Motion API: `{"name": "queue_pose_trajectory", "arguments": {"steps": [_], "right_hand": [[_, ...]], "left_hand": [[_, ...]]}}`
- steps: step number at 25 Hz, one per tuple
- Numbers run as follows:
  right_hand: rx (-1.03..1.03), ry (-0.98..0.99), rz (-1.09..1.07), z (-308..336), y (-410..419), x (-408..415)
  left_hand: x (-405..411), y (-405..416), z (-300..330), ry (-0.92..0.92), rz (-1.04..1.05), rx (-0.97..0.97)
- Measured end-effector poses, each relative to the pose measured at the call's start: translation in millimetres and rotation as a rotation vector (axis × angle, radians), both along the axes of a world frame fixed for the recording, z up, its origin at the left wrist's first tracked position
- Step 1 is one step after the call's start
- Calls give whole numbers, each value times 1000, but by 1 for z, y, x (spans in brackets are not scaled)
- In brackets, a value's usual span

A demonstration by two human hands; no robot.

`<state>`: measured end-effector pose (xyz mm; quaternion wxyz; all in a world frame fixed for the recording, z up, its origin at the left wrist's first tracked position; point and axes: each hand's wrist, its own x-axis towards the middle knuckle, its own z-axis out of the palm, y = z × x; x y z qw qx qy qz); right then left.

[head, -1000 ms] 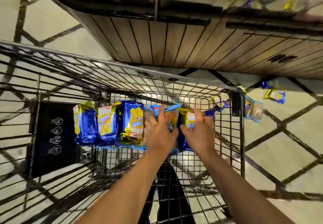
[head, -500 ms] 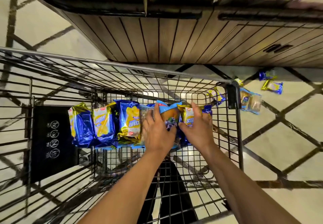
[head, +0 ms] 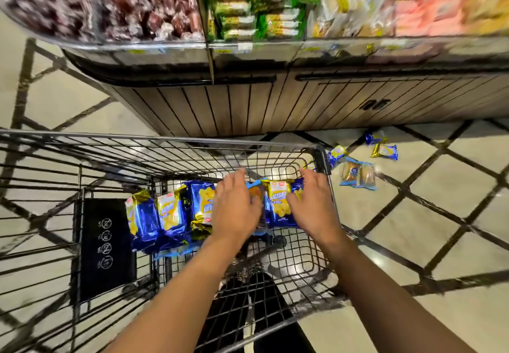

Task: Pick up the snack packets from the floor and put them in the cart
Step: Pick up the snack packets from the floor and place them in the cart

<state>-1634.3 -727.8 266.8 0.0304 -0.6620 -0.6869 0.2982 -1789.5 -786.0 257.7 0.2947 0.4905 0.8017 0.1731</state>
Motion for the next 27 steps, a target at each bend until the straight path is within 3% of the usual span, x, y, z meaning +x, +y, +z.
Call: {"name": "queue_pose_trajectory", "arguments": {"steps": [7,16,27], "right_hand": [[256,-342,185,92,-14,30],[270,-369,39,146,-44,133],[249,-337,-28,148,-91,356]], "left_hand": [[6,10,82,421,-414,122],[110,-1,144,495,-631,162],[338,-33,149,487,-604,166]]}}
